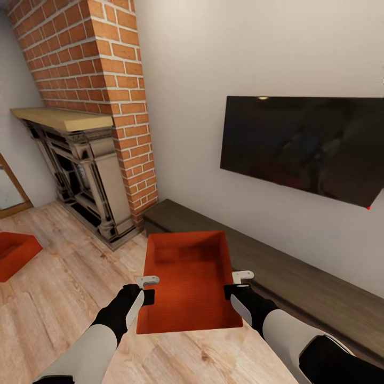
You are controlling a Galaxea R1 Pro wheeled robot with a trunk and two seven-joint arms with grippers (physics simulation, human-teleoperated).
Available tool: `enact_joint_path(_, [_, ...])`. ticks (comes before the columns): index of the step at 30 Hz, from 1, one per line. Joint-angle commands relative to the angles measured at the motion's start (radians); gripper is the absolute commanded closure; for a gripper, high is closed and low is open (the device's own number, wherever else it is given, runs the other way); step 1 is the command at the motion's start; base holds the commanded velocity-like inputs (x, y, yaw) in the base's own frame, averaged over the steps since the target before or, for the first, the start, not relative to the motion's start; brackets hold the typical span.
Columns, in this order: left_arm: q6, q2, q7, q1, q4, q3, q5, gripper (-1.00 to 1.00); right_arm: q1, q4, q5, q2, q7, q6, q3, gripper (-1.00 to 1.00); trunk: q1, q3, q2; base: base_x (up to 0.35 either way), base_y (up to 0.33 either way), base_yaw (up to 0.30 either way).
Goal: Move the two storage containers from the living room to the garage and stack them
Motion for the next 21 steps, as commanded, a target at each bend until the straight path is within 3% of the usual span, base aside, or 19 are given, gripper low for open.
enact_joint_path(1, [0.007,-0.001,0.009,0.000,0.000,0.003,-0.010,1.00,-0.001,-0.020,-0.019,0.000,-0.003,0.003,0.024,1.00,0.001,-0.001,-0.002,0.000,0.000,0.000])
enact_joint_path(21, [0.007,-0.001,0.009,0.000,0.000,0.003,-0.010,1.00,0.000,-0.020,-0.019,0.000,-0.003,0.003,0.024,1.00,0.001,0.031,-0.002,0.000,0.000,0.000])
